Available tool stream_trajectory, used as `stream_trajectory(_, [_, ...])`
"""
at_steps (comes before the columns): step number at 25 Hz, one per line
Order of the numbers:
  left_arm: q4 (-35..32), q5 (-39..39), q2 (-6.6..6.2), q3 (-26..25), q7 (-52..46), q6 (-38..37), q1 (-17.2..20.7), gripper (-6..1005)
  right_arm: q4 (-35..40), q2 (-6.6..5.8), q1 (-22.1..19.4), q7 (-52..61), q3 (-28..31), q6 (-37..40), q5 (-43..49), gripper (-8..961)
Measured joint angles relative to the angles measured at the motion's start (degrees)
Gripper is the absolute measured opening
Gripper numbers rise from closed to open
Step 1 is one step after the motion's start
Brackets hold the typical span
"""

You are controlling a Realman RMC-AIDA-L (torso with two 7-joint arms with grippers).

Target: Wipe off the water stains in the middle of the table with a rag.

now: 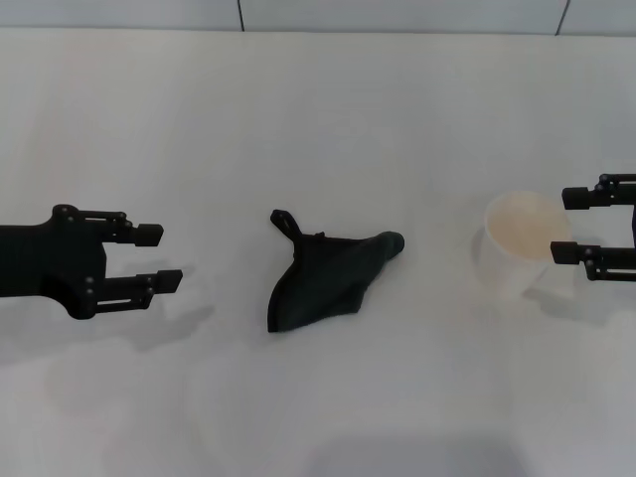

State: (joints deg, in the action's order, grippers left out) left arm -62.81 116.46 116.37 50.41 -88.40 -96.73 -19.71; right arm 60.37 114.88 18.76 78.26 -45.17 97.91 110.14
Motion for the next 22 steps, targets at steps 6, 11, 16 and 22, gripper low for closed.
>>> stream_trajectory(6, [0.07,1.08,0.40,-0.04,0.15,0.35,0.20,605,-0.22,0.05,0.57,-0.01,-0.75,0.01,-0.01,628])
stream_trajectory(11, [0.02,1.42,0.52,-0.05,0.12,0.53,-0.12,605,-0.34,0.15,1.31,0.48,-1.42,-0.22,0.10,628])
stream_trajectory(16, [0.00,1.44,0.58,-0.06,0.24,1.21,-0.24,605,-1.12,0.27,3.08,2.97,-5.44,-4.14,0.54,628])
stream_trajectory(22, [0.05,1.49,0.78,-0.05,0.31,1.35,-0.26,605,-1.51,0.33,4.19,4.22,-10.37,-8.35,0.51,628])
